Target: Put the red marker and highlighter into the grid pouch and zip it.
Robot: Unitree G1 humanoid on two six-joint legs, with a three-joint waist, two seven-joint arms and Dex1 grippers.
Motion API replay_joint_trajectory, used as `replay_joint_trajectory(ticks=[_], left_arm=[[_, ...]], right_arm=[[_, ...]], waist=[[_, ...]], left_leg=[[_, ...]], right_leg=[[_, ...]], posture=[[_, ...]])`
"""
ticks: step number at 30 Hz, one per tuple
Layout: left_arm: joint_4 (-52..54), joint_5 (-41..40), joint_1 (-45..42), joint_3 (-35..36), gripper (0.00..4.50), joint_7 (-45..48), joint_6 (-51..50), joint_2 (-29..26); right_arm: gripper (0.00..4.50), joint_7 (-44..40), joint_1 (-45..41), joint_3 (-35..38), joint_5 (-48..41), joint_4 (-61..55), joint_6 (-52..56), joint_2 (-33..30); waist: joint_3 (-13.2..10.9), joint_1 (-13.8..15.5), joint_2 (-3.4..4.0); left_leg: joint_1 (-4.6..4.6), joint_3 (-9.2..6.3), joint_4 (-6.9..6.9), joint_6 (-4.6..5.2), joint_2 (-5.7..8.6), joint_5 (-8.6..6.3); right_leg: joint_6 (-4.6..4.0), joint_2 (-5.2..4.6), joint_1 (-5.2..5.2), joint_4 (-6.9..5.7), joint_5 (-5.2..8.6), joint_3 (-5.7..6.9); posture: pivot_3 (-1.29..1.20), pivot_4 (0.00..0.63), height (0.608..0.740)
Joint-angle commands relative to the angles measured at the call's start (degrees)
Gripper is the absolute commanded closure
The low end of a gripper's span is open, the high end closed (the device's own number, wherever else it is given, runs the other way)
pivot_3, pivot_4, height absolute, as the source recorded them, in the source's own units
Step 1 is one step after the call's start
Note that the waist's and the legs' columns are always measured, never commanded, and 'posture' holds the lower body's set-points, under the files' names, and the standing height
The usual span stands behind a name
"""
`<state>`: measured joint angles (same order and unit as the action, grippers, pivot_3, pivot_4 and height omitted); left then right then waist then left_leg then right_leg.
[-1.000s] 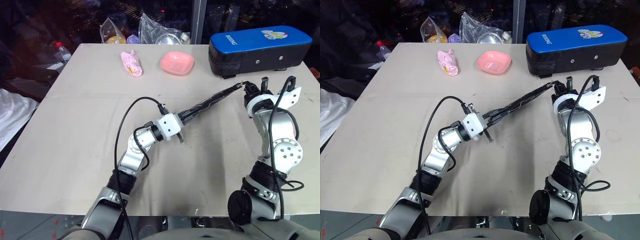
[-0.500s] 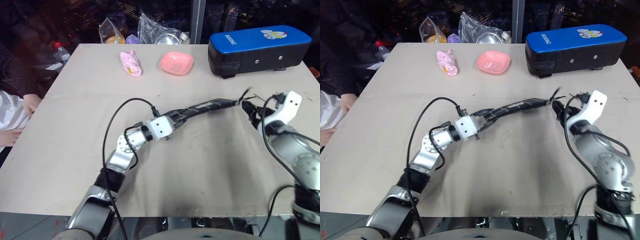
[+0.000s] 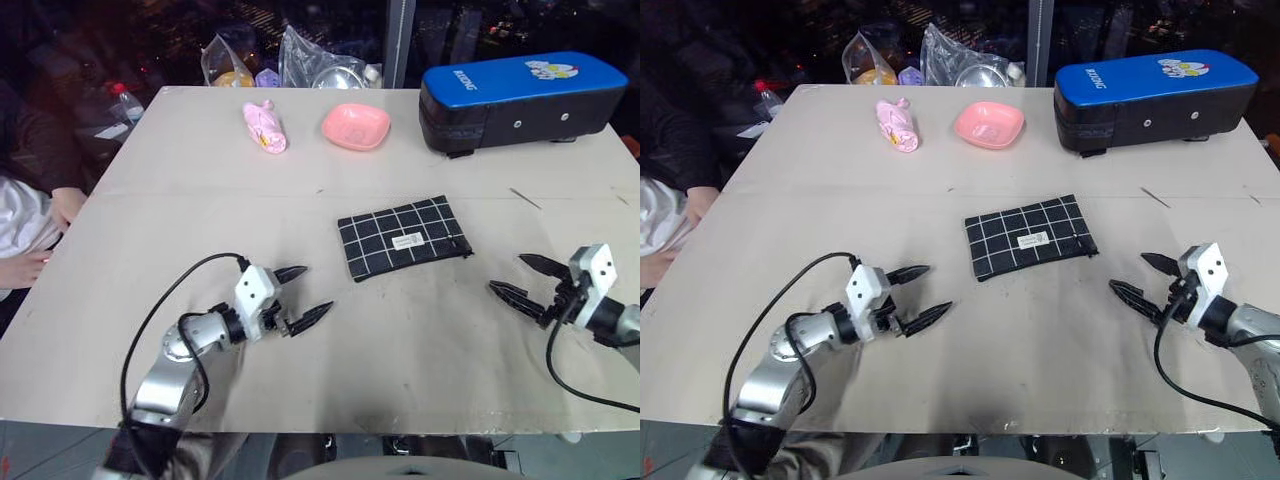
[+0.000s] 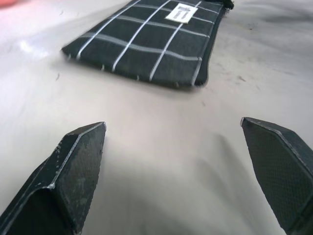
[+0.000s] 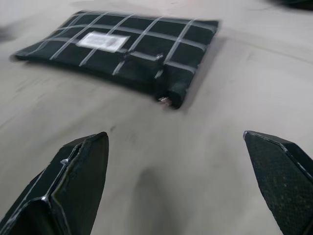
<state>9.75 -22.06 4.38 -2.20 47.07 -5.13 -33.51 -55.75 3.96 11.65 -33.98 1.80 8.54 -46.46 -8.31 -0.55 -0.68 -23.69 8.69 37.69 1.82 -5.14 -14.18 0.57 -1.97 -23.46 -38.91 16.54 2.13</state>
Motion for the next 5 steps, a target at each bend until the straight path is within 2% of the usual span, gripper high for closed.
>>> replay_joint_trajectory(ticks=[1,5], left_arm=[[7.08,-2.17,2.54,2.15,0.01,-3.08,-5.15,0.32],[10.37,0.75,3.93,1.55,0.01,-5.0,-6.1,0.54]], right_arm=[[0.01,-8.05,-2.58,1.82,0.34,5.32,-3.31,-0.9],[0.01,-13.67,-4.81,0.95,3.88,11.8,-7.25,-1.5]], waist=[[-0.01,-0.01,-0.01],[-0.01,-0.03,-0.01]], left_leg=[[0.0,0.0,0.0,0.0,0.0,0.0],[0.02,-0.03,0.01,-0.01,0.0,0.01]], right_leg=[[0.0,0.0,0.0,0.0,0.0,0.0],[-0.02,0.04,0.0,-0.03,-0.01,0.0]], posture=[[0.0,0.15,0.74],[0.0,0.15,0.74]])
